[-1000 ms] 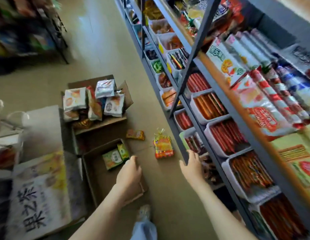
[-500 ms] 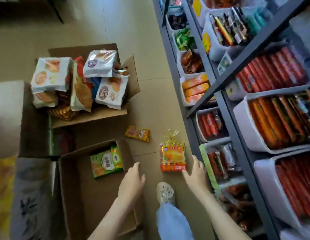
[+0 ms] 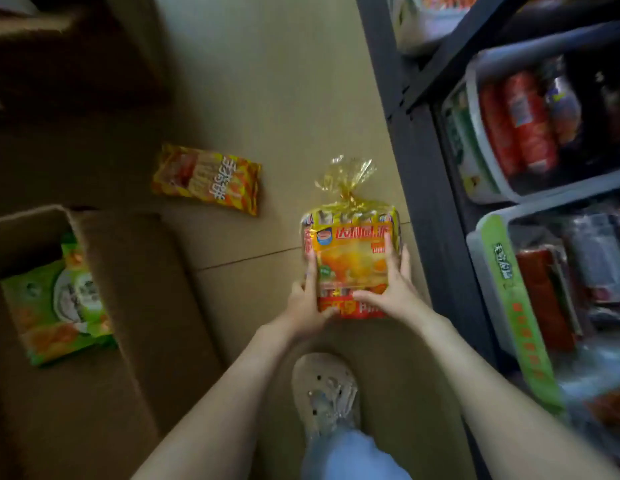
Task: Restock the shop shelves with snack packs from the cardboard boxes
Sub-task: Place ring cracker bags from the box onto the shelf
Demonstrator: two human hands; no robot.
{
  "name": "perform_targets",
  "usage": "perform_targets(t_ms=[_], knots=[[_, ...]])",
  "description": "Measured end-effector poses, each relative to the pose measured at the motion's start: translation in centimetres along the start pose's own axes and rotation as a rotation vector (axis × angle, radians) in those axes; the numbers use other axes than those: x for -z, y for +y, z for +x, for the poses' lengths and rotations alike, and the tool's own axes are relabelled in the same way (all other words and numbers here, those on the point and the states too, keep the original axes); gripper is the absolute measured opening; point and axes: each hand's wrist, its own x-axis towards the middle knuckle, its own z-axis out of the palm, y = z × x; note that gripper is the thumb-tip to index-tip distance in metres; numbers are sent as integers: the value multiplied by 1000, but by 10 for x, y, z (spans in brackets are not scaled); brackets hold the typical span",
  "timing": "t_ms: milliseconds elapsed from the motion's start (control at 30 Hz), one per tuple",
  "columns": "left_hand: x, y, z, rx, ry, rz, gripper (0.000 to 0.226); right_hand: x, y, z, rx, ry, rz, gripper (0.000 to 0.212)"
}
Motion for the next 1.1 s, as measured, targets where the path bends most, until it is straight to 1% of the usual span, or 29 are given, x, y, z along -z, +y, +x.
perform_targets(t_ms=[100,167,267,367,467,567,633,700,767,800,833,867,900,933,967,1067,1100], knots=[[-5,9,-23,-31,108,-47,110,-1,-8,-25,60,99,21,117],[4,21,-57,-69,118,-43,113,7,-23,-56,59,100,77,114],[29,56,-128,-79,165,38,106,34,-59,-121,97,116,148,112],[55,100,-212,-147,201,89,105,71,-103,-201,127,149,178,111],[80,143,-294,-249,247,135,107,109,-141,-287,181,221,229,114],[104,185,-373,-361,254,67,111,146,-178,-375,205,305,259,115],[119,219,-428,-448,270,45,112,169,-200,-436,230,392,301,116],[130,259,-490,-561,262,34,113,192,-220,-499,266,520,356,121],[137,290,-547,-675,230,-11,108,214,-230,-554,288,672,474,129],[139,303,-574,-718,222,-29,106,227,-233,-582,281,702,610,131],[141,316,-601,-743,208,-54,105,242,-237,-611,270,686,772,130],[143,326,-625,-766,184,-73,104,255,-238,-639,283,662,906,118],[143,335,-648,-800,155,-78,102,268,-238,-667,312,634,993,97],[143,344,-670,-848,128,-74,101,278,-237,-695,348,620,1034,77],[141,354,-691,-897,99,-57,100,286,-235,-723,384,629,1049,68],[125,381,-747,-1039,28,-55,97,301,-230,-801,498,699,1091,70],[117,391,-765,-1079,30,-42,96,304,-227,-825,550,727,1100,71]])
